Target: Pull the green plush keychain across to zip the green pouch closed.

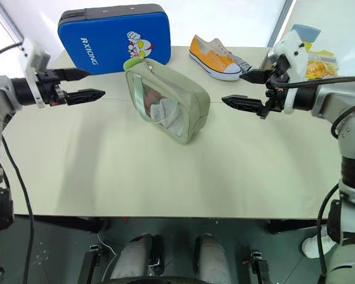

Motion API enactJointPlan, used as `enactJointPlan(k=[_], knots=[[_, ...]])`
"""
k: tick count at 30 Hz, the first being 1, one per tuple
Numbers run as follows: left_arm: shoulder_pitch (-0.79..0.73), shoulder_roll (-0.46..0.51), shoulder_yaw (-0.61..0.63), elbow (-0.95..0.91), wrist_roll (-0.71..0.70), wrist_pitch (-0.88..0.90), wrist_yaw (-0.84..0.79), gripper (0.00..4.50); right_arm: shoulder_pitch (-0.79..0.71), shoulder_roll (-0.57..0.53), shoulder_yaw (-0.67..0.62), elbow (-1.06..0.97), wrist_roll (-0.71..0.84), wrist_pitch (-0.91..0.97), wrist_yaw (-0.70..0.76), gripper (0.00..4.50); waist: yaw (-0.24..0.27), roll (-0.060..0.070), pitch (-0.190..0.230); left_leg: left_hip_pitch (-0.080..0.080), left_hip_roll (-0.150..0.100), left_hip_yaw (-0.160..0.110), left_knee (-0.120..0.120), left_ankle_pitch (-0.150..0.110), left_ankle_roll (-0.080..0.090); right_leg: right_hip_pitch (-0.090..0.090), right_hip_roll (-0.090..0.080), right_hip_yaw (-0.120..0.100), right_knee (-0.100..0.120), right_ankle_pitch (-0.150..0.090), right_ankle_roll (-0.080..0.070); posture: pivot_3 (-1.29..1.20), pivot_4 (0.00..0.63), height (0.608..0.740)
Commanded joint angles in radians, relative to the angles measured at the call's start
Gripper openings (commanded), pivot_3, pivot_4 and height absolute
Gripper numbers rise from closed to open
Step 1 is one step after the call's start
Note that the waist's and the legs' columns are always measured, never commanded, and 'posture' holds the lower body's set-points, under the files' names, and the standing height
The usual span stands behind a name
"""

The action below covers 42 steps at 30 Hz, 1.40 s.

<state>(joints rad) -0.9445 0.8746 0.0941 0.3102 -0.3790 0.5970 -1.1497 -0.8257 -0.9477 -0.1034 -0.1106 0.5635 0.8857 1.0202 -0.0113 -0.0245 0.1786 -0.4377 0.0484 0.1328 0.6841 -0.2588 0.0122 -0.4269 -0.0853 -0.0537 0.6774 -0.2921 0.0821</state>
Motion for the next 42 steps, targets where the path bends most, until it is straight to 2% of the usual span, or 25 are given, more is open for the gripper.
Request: enactJointPlan(k=[1,8,11,15,18,25,28,32,34,35,37,42], knots=[[-0.022,0.012,0.015,0.002,0.005,-0.029,0.001,4.48,-0.027,0.000,0.009,-0.018,0.005,-0.005,0.003,4.50,-0.002,0.000,0.000,0.000,0.000,0.000,0.000,0.000,0.000,0.000,0.000,0.000,0.000,0.000,0.000,0.00,0.150,0.740],[-0.021,0.002,0.017,0.014,0.024,-0.055,0.049,4.48,-0.039,0.012,0.019,-0.009,-0.008,-0.038,-0.008,4.50,-0.002,0.000,0.000,-0.001,0.000,0.001,0.000,0.002,-0.003,-0.002,0.000,0.000,0.000,0.000,0.000,0.00,0.150,0.740],[-0.027,-0.004,0.024,0.016,0.016,-0.048,0.056,4.48,-0.063,0.081,0.019,-0.029,0.000,-0.032,-0.074,4.50,-0.005,0.000,0.000,-0.001,0.001,0.001,0.000,0.002,-0.003,-0.002,0.000,0.000,0.000,0.000,0.000,0.00,0.150,0.740],[0.054,0.000,0.004,-0.186,-0.075,0.079,0.001,4.48,-0.100,0.268,0.074,-0.110,-0.010,0.025,-0.254,4.50,-0.010,0.000,0.000,-0.001,0.001,0.001,0.000,0.002,-0.003,-0.002,0.001,0.000,0.001,0.000,0.000,0.00,0.150,0.740],[0.090,-0.015,0.017,-0.318,-0.143,0.167,0.019,4.48,-0.083,0.370,0.126,-0.142,-0.044,0.038,-0.348,4.50,-0.006,0.000,0.000,-0.003,0.001,0.000,0.000,0.002,-0.003,-0.004,0.001,0.000,0.003,0.000,0.000,0.00,0.150,0.740],[0.126,-0.013,0.050,-0.411,-0.194,0.236,0.081,4.48,-0.016,0.395,0.304,-0.137,-0.198,-0.021,-0.400,4.50,-0.002,0.000,0.000,-0.004,-0.001,-0.002,0.002,0.002,-0.003,-0.003,-0.001,0.000,0.003,0.000,0.000,0.00,0.150,0.740],[0.152,-0.012,0.053,-0.404,-0.181,0.220,0.109,4.50,-0.013,0.369,0.340,-0.125,-0.252,-0.066,-0.376,3.61,-0.005,0.000,0.000,-0.004,-0.001,-0.002,0.001,0.002,-0.003,-0.004,0.000,0.000,0.003,0.000,0.000,0.00,0.150,0.740],[0.179,-0.012,0.058,-0.408,-0.183,0.211,0.125,4.50,-0.024,0.379,0.323,-0.116,-0.254,-0.069,-0.365,1.57,-0.006,0.000,0.000,-0.004,0.001,-0.002,0.001,0.002,-0.003,-0.004,0.001,0.000,0.003,0.000,0.000,0.00,0.150,0.740],[0.182,-0.012,0.057,-0.409,-0.185,0.207,0.131,4.50,-0.029,0.378,0.310,-0.109,-0.255,-0.079,-0.360,0.39,-0.005,0.000,0.000,-0.004,0.001,-0.002,0.001,0.002,-0.003,-0.004,0.001,0.000,0.003,0.000,0.000,0.00,0.150,0.740],[0.182,-0.011,0.056,-0.407,-0.186,0.205,0.132,4.50,-0.032,0.375,0.301,-0.104,-0.255,-0.090,-0.356,0.05,-0.004,0.000,0.000,-0.004,0.000,-0.002,0.001,0.002,-0.003,-0.004,0.001,0.000,0.003,0.000,0.000,0.00,0.150,0.740],[0.179,-0.009,0.055,-0.402,-0.188,0.202,0.132,4.50,-0.034,0.361,0.257,-0.091,-0.230,-0.128,-0.319,0.05,-0.002,0.000,0.000,-0.004,0.000,-0.001,0.001,0.002,-0.003,-0.004,0.001,0.000,0.003,0.000,0.000,0.00,0.150,0.740],[0.179,-0.011,0.056,-0.370,-0.179,0.179,0.131,4.50,-0.001,0.196,0.208,0.051,-0.254,-0.365,-0.095,0.05,0.002,0.000,0.000,-0.004,-0.001,-0.002,0.001,0.002,-0.003,-0.003,0.001,0.000,0.001,0.000,0.000,0.00,0.150,0.740]])
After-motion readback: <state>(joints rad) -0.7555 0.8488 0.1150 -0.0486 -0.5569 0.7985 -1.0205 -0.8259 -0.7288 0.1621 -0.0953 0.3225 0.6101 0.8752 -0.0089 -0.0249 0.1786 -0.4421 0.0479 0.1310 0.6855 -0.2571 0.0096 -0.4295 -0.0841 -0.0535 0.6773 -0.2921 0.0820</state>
